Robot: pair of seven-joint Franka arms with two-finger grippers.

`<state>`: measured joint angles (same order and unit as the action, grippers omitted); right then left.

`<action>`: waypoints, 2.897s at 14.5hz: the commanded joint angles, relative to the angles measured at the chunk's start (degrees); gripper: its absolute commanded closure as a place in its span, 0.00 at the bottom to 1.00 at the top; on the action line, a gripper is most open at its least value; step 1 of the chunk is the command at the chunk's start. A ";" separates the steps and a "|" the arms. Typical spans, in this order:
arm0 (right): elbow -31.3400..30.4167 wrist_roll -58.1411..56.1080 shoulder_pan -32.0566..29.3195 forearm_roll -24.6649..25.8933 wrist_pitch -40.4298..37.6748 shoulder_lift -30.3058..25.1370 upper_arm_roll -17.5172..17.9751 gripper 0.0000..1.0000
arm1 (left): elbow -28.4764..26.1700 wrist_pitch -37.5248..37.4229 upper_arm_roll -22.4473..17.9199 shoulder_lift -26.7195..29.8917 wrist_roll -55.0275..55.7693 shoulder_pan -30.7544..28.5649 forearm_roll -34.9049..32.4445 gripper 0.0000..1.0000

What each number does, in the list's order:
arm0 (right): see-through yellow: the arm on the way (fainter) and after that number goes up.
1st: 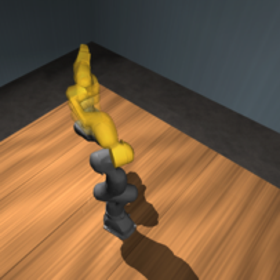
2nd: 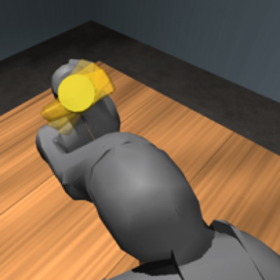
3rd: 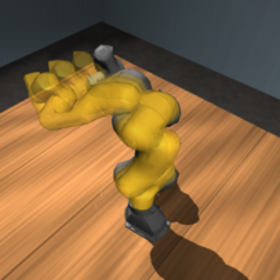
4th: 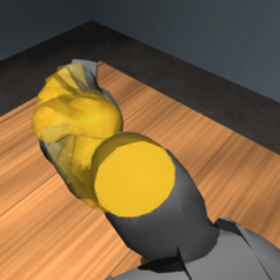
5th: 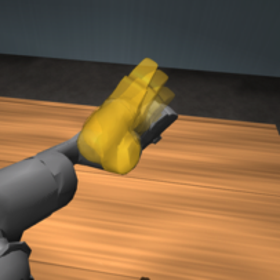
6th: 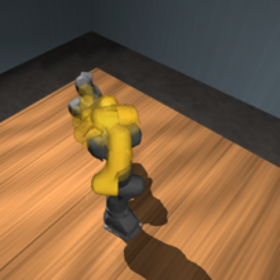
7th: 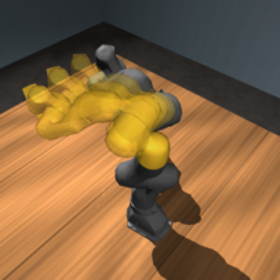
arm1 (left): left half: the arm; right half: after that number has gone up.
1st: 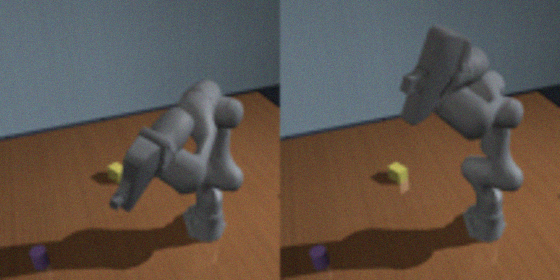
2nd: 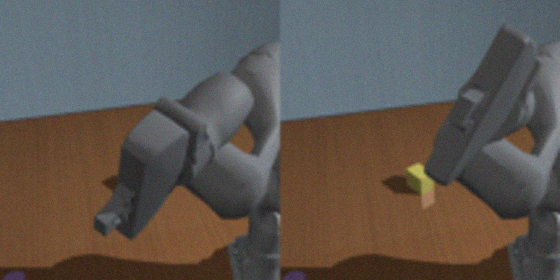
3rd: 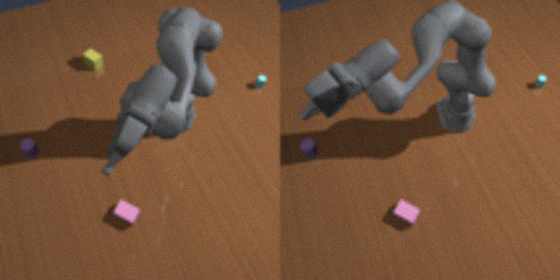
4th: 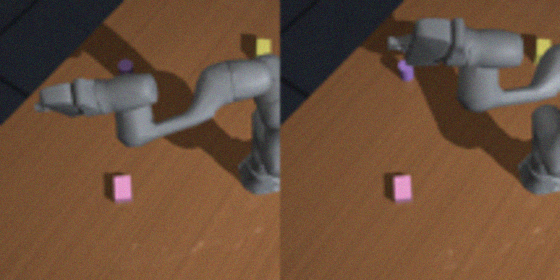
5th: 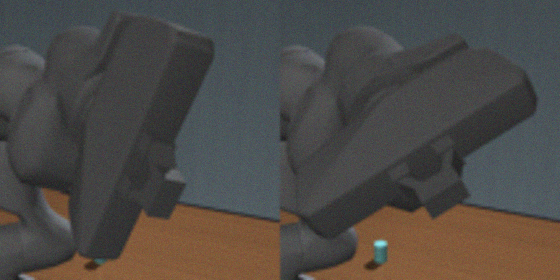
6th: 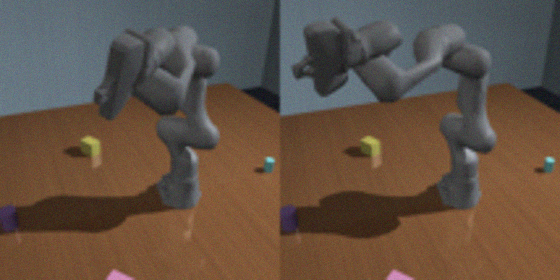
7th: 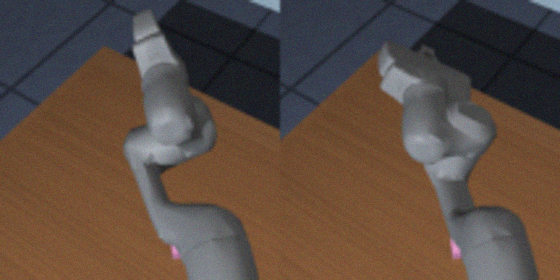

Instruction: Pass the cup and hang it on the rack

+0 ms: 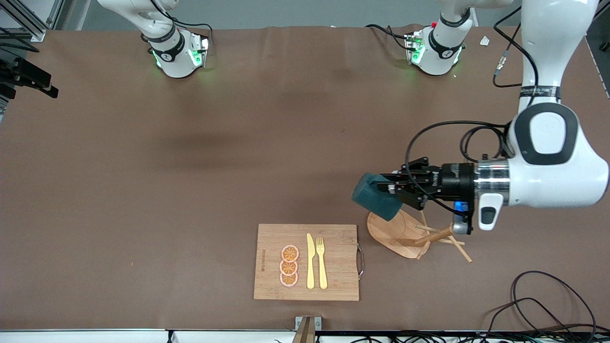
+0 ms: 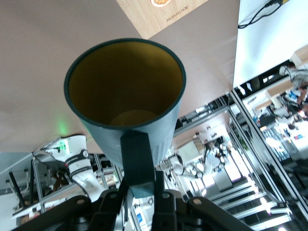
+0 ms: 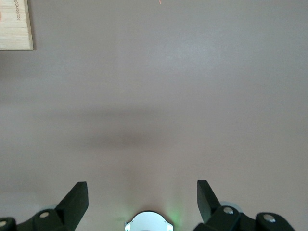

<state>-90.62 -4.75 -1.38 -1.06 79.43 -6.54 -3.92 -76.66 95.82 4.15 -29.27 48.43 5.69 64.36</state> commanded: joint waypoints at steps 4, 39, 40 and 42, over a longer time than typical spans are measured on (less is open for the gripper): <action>-1.31 -0.61 -1.17 -0.43 0.03 -1.28 0.58 0.00 | -3.24 -2.47 0.33 -2.10 -8.52 -3.23 2.34 0.99; 0.54 -0.87 -1.08 0.00 -1.12 -1.19 0.66 0.00 | -0.86 -7.84 0.42 1.31 -9.76 -12.55 -9.74 0.00; 0.54 -0.87 -1.08 0.00 -1.12 -1.19 0.66 0.00 | -0.69 -7.75 0.68 2.80 -10.11 -12.29 -14.31 0.00; 0.54 -0.96 -1.08 0.00 -1.12 -1.19 0.66 0.00 | -0.34 -7.84 2.35 5.35 -10.72 -12.19 -22.22 0.00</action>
<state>-89.58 -4.96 -1.38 -1.08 78.72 -6.66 -3.94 -76.41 88.27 5.37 -26.99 38.07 -6.77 48.57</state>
